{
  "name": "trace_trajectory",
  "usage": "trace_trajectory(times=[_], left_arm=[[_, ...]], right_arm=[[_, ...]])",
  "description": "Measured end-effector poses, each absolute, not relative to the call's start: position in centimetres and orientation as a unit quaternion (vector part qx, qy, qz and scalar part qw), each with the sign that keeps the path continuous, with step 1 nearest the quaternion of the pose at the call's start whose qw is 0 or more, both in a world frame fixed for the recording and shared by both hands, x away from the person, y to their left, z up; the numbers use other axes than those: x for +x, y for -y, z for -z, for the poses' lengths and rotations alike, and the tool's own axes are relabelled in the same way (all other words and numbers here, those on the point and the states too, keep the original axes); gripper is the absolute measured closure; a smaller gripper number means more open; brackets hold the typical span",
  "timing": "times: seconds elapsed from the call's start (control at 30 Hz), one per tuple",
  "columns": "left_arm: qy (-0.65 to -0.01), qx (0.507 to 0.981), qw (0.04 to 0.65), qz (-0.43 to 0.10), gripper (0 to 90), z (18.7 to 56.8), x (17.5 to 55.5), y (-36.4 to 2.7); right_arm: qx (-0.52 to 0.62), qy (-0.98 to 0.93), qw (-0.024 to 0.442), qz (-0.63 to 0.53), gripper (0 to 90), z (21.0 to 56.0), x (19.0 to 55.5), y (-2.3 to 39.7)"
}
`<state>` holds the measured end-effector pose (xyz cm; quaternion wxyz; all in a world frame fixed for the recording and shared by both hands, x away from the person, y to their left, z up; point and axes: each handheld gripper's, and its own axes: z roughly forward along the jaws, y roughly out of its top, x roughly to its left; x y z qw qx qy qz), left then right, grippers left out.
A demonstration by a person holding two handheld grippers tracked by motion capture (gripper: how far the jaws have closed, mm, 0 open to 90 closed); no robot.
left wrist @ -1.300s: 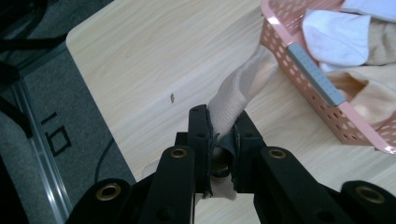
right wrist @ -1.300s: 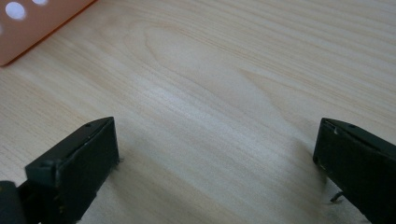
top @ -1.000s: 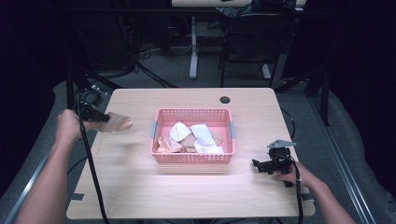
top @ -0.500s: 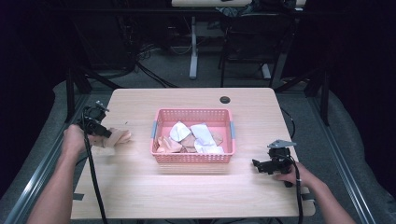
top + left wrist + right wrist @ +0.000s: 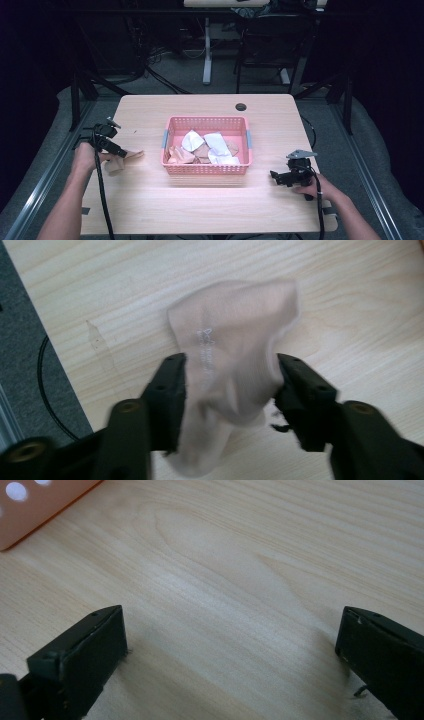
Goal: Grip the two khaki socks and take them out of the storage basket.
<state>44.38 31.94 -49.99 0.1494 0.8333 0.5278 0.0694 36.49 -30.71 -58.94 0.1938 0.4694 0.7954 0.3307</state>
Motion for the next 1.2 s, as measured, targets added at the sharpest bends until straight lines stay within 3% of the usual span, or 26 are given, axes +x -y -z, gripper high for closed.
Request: trace_trajectory(times=[0.17,0.43,0.63,1.2], left_arm=[[-0.516,0.834,0.176,-0.085,21.6,48.2,43.5,-31.4],[-0.486,0.843,0.203,-0.111,6.2,45.3,42.7,-29.2],[-0.46,0.854,0.211,-0.123,0.4,43.8,42.5,-26.5],[-0.388,0.886,0.218,-0.131,0.3,42.2,42.7,-19.7]], right_arm=[[0.47,-0.795,0.194,-0.331,0.0,58.9,36.5,30.7],[0.47,-0.795,0.194,-0.331,0.0,58.9,36.5,30.7],[0.47,-0.795,0.194,-0.331,0.0,58.9,36.5,30.7],[0.47,-0.795,0.194,-0.331,0.0,58.9,36.5,30.7]])
